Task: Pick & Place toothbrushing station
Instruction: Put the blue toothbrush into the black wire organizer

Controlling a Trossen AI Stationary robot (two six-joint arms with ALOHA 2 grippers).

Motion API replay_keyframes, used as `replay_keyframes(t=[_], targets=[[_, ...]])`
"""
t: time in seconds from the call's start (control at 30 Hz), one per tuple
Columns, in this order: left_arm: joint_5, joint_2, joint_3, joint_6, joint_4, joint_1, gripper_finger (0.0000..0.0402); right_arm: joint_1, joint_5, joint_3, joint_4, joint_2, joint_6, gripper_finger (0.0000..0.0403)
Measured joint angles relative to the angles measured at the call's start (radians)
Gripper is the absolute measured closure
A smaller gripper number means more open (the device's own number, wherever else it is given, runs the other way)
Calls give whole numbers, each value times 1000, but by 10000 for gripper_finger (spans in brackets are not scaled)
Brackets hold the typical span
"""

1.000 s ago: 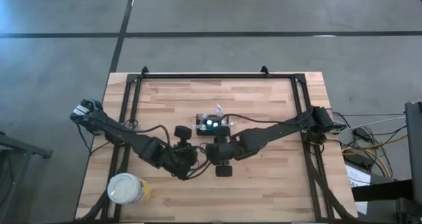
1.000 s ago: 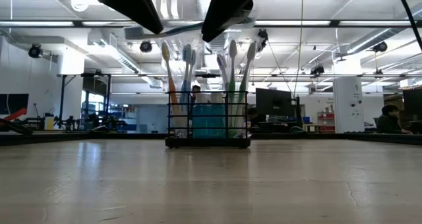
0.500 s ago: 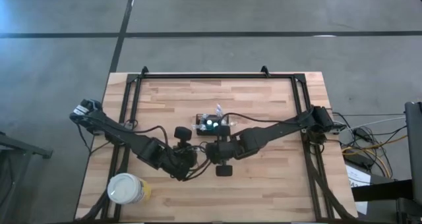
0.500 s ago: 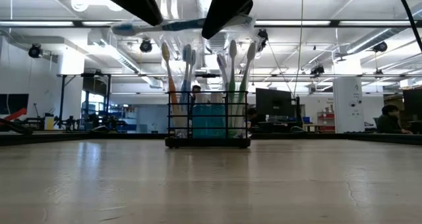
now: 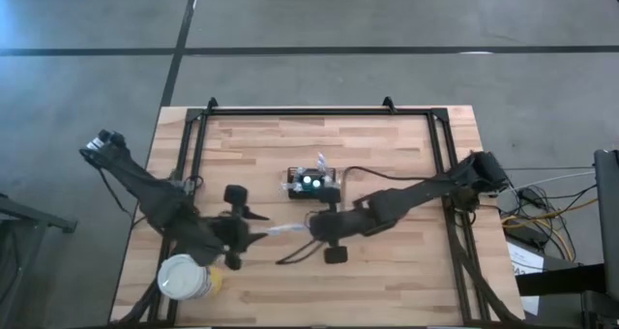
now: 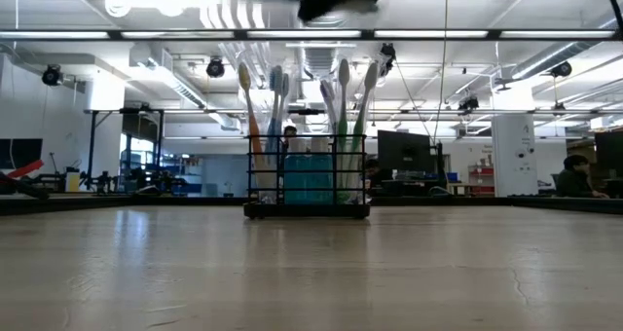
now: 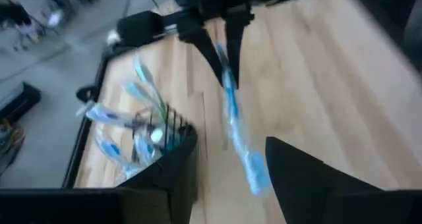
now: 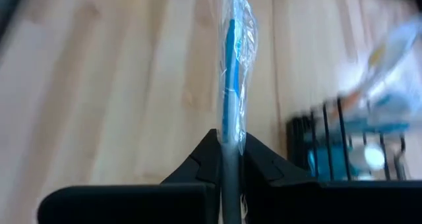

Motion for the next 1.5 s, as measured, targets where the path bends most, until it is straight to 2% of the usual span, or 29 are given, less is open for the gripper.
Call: replay_keyframes(t=[0.13,0.3,0.43,0.53,0.63,0.83,0.93,1.03,1.17,1.3,1.5], targets=[[-22,-165,-179,28,228,-24,234,6,-3,-174,234,-133,-36,384],[-32,-395,-460,91,574,-24,271,3,27,-457,590,-303,-79,384],[-48,-526,-698,199,966,-1,321,4,30,-661,1015,-382,-129,384],[-43,-566,-853,269,1269,25,376,-1,31,-760,1249,-392,-160,384],[0,-569,-931,282,1419,62,393,-16,32,-795,1360,-370,-163,384],[35,-516,-906,212,1448,125,393,-59,38,-771,1526,-246,-185,382],[95,-467,-846,228,1441,141,379,-82,36,-705,1538,-186,-211,379],[109,-418,-777,264,1388,146,347,-92,35,-634,1500,-137,-254,379],[109,-367,-697,286,1352,151,283,-90,34,-528,1406,-107,-303,378],[107,-333,-650,285,1348,158,211,-89,77,-449,1291,-99,-340,377],[89,-293,-623,228,1350,175,133,-86,132,-397,1281,-100,-401,376]])
